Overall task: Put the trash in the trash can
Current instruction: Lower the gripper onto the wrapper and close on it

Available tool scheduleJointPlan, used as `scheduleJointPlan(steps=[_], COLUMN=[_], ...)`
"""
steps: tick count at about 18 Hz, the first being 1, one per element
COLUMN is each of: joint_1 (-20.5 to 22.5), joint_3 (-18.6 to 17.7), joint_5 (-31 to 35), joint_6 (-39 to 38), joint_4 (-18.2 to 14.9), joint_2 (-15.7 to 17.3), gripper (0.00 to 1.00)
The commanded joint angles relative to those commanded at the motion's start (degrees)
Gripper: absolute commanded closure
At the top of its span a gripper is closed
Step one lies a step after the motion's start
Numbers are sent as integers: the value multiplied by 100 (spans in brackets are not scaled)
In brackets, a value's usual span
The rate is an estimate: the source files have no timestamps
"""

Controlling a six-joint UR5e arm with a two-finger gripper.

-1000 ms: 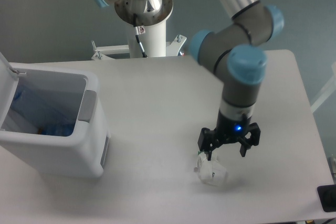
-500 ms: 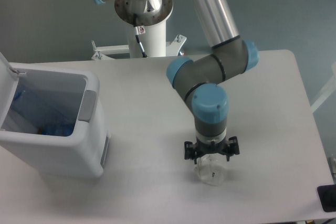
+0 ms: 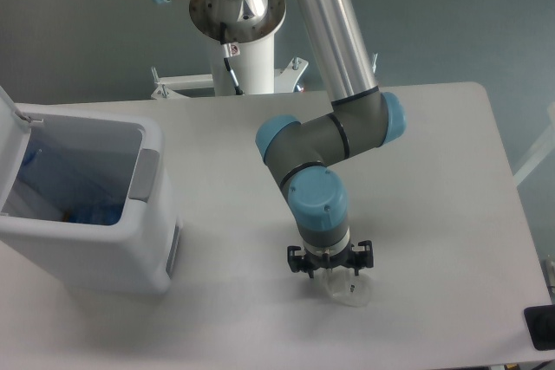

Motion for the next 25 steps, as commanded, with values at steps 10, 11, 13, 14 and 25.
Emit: scheduleJointPlan(steps=[10,11,13,14,25], joint_1=[167,167,228,316,650], joint_3=[70,79,184,280,958], joint_5=[-686,-755,-1001,-1185,-2609], joint_6=[-45,-54,-202,-342,-1152], joint_4=[-9,-9,-9,-9,-44], joint_2=[254,272,333,404,886], gripper=[100,100,100,100,100])
